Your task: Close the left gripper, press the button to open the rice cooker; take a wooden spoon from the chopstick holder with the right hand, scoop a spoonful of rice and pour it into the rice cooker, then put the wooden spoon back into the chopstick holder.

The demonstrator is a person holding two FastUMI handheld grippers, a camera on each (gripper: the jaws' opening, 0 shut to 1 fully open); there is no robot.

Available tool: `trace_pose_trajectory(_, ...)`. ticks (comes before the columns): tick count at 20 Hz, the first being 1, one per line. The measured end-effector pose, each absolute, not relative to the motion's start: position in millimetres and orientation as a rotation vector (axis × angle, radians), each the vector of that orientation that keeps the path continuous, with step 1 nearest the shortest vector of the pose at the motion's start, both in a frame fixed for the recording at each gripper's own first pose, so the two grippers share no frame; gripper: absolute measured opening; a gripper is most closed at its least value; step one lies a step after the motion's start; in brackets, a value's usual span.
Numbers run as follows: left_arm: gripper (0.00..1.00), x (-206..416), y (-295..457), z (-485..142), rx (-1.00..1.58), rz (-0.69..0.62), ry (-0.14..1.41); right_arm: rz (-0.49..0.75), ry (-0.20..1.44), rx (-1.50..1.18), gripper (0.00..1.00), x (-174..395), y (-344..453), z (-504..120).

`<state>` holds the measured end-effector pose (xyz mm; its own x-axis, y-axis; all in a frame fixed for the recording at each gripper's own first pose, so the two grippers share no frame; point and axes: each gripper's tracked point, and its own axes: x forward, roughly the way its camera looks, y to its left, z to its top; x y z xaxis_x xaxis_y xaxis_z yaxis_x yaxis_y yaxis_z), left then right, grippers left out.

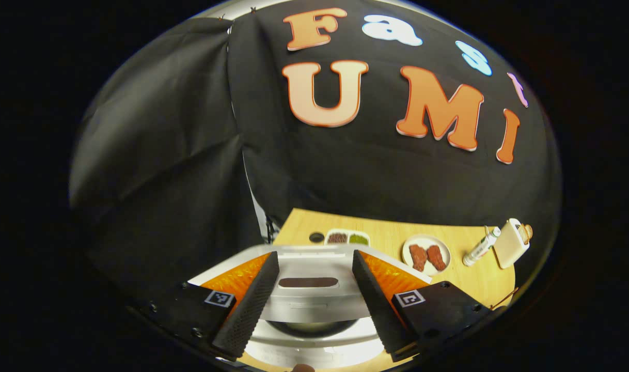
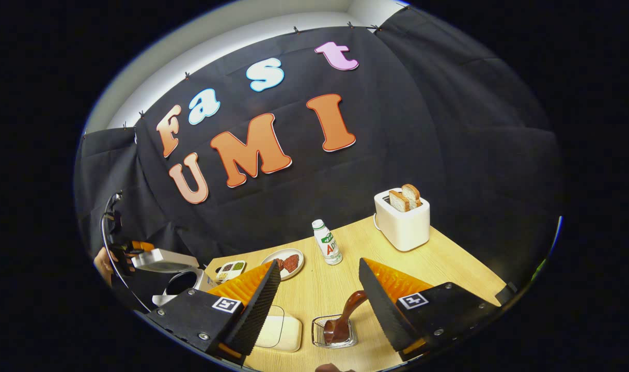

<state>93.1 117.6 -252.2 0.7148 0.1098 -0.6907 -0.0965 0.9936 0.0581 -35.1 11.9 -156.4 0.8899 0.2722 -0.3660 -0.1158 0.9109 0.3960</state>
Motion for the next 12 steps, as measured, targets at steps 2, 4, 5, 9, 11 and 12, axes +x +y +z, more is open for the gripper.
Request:
trace_pose_trajectory(2,0.99,64.9,112.9,-282.2,0.043,0.106,0.824,0.222,0.428,0.366,0.95,-31.6,13.9,-158.1)
trace_pose_trajectory(4,0.98,39.6,112.4,-303.9,0.032,0.114,0.886,0.24,0.441,0.353,0.95,-29.9,17.6,-162.2)
trace_pose_trajectory(5,0.98,31.4,114.5,-312.4,0.02,0.123,0.91,0.249,0.442,0.35,0.95,-30.3,18.2,-162.5)
trace_pose_trajectory(9,0.99,2.5,119.2,-343.3,-0.013,0.128,0.958,0.267,0.441,0.352,0.95,-29.7,20.2,-164.9)
trace_pose_trajectory(11,1.0,-4.2,121.0,-342.6,0.008,0.119,0.978,0.272,0.45,0.362,0.95,-29.8,21.4,-167.8)
trace_pose_trajectory(12,1.0,-6.5,122.1,-345.4,0.017,0.116,1.011,0.278,0.452,0.374,0.95,-30.2,23.6,-167.3)
